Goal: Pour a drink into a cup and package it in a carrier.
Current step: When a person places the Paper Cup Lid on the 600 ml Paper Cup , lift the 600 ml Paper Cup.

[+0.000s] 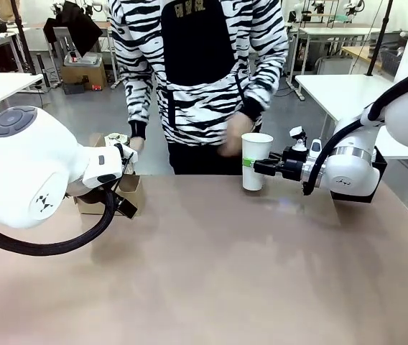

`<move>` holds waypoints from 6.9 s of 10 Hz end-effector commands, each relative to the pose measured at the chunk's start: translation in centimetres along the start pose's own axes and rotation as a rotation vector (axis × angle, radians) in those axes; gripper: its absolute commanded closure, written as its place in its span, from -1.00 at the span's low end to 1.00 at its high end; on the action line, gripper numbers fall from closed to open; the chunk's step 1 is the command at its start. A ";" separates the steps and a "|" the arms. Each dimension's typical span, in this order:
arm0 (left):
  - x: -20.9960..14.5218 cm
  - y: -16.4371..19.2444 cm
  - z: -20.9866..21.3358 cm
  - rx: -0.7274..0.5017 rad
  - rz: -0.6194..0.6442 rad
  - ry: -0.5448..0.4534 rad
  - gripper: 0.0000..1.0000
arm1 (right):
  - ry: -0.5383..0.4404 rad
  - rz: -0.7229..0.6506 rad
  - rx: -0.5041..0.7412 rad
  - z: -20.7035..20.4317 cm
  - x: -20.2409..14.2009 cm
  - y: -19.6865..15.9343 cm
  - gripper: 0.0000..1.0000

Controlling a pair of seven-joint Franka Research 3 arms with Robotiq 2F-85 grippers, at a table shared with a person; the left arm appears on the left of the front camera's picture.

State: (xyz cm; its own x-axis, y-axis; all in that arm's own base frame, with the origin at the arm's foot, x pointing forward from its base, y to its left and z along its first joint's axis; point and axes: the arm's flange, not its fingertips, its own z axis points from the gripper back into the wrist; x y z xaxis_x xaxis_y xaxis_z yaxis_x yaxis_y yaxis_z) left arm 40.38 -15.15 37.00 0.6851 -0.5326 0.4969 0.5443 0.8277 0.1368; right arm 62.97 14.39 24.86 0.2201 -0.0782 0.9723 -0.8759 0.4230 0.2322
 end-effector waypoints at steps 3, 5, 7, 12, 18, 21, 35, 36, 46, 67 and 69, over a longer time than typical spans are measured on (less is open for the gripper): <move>0.0 0.0 0.0 -0.002 0.000 -0.002 -1.00 | -0.003 -0.010 0.001 -0.1 0.5 0.2 -0.61; 0.0 0.0 0.0 -0.002 0.000 -0.002 -1.00 | -0.003 -0.010 0.001 -0.1 0.5 0.2 -0.61; 0.0 0.0 0.0 -0.002 0.000 -0.002 -1.00 | -0.003 -0.010 0.001 -0.1 0.5 0.2 -0.61; 0.0 0.0 0.0 -0.002 0.000 -0.002 -1.00 | -0.003 -0.010 0.001 -0.1 0.5 0.2 -0.61; 0.0 0.0 0.0 -0.002 0.000 -0.002 -1.00 | -0.003 -0.010 0.001 -0.1 0.5 0.2 -0.61; 0.0 0.0 0.0 -0.002 0.000 -0.002 -1.00 | -0.003 -0.010 0.001 -0.1 0.5 0.2 -0.61; 0.0 0.0 0.0 -0.002 0.000 -0.002 -1.00 | -0.003 -0.010 0.001 -0.1 0.5 0.2 -0.61; 0.0 0.0 0.0 -0.002 0.000 -0.002 -1.00 | -0.003 -0.010 0.001 -0.1 0.5 0.2 -0.61; 0.0 0.0 0.0 -0.002 0.000 -0.002 -1.00 | -0.003 -0.010 0.001 -0.1 0.5 0.2 -0.61; 0.0 0.0 0.0 -0.002 0.000 -0.002 -1.00 | -0.015 0.249 0.015 10.6 25.2 21.7 -0.61; 0.0 0.0 0.0 -0.002 0.000 -0.002 -1.00 | -0.015 0.249 0.015 10.6 25.2 21.7 -0.61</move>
State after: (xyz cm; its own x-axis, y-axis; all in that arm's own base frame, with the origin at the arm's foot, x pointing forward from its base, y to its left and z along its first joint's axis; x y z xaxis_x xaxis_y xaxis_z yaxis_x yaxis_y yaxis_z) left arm 40.37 -15.21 37.03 0.6840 -0.5336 0.4974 0.5453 0.8269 0.1373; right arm 44.37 11.66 53.96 0.0045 0.0283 0.9996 -0.9067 0.4218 -0.0078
